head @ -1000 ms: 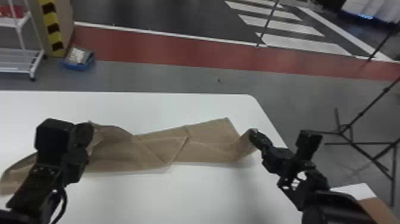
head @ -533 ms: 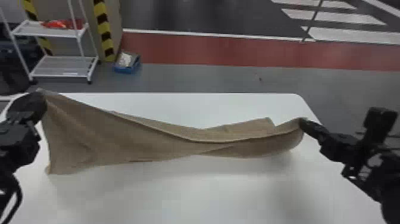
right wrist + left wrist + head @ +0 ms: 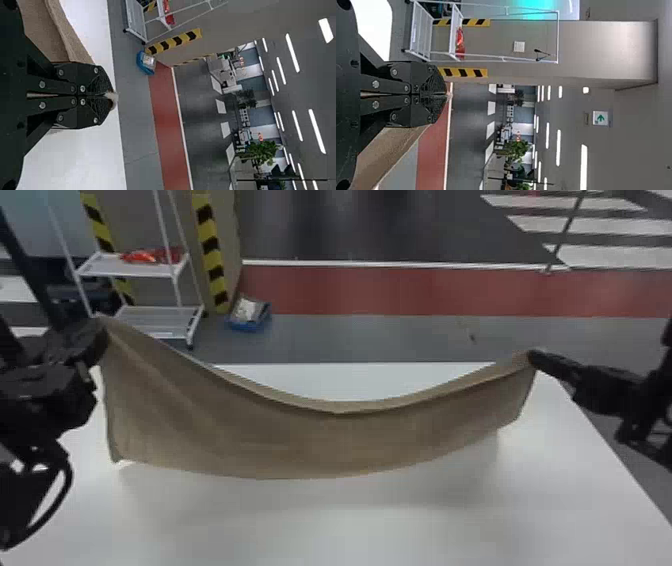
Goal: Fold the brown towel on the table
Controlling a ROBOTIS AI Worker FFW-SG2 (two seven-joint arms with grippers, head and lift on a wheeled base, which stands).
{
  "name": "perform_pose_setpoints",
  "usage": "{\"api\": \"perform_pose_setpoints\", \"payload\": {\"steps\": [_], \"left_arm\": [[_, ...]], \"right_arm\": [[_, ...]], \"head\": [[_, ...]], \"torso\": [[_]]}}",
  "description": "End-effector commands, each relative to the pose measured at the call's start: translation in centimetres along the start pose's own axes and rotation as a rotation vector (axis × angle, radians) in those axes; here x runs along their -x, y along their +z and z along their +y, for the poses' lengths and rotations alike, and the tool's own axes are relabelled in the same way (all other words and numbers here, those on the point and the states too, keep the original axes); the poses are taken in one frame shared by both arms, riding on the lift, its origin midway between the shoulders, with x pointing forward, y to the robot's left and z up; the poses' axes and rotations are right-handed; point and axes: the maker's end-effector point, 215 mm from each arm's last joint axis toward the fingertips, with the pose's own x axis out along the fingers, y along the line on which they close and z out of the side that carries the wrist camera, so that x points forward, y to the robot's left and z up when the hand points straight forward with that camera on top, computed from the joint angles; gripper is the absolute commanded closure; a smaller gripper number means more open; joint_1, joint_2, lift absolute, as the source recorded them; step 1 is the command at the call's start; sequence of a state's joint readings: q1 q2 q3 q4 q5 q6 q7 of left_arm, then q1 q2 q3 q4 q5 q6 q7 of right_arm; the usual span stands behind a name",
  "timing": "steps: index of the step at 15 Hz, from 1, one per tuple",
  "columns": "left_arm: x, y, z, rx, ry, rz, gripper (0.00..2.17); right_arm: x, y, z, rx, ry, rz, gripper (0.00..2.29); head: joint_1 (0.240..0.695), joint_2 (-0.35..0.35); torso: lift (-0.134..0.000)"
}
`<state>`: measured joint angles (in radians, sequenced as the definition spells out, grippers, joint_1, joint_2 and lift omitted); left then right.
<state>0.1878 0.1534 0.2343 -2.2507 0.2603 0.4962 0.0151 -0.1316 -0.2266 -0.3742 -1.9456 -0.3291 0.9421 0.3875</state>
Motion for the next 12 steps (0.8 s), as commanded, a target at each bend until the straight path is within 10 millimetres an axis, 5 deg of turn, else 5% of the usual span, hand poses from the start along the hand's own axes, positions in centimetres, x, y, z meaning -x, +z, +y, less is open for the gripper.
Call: {"api": "perform_pose_setpoints", "payload": {"steps": [1, 5, 9, 10, 12], "left_arm": [[-3.8, 0.5, 1.1, 0.038, -0.003, -0.013, 1.71], [-9.0, 3.2, 4.0, 0.047, 0.026, -0.078, 1.71], [-11.0, 7.5, 5.2, 0.053, 0.011, -0.136, 1.71], [-10.6, 8.3, 5.4, 0.068, -0.007, -0.153, 1.71], [-8.8, 5.6, 6.1, 0.083, -0.012, -0.114, 1.71]], "right_arm": [[-2.7, 2.2, 0.8, -0.049, 0.033, -0.004, 1.56], [-7.3, 6.1, 2.9, -0.073, 0.101, -0.027, 1.56], [-7.5, 11.7, 4.4, -0.027, 0.214, -0.150, 1.56], [-7.1, 11.8, 4.2, -0.025, 0.229, -0.148, 1.56], [-6.1, 8.0, 2.8, -0.047, 0.229, -0.085, 1.56]], "head": [[0.603, -0.021], [0.523, 0.028], [0.436, 0.065], [0.417, 0.070], [0.395, 0.071]], "torso": [[-0.110], [-0.110], [-0.110], [-0.110], [-0.110]]}}
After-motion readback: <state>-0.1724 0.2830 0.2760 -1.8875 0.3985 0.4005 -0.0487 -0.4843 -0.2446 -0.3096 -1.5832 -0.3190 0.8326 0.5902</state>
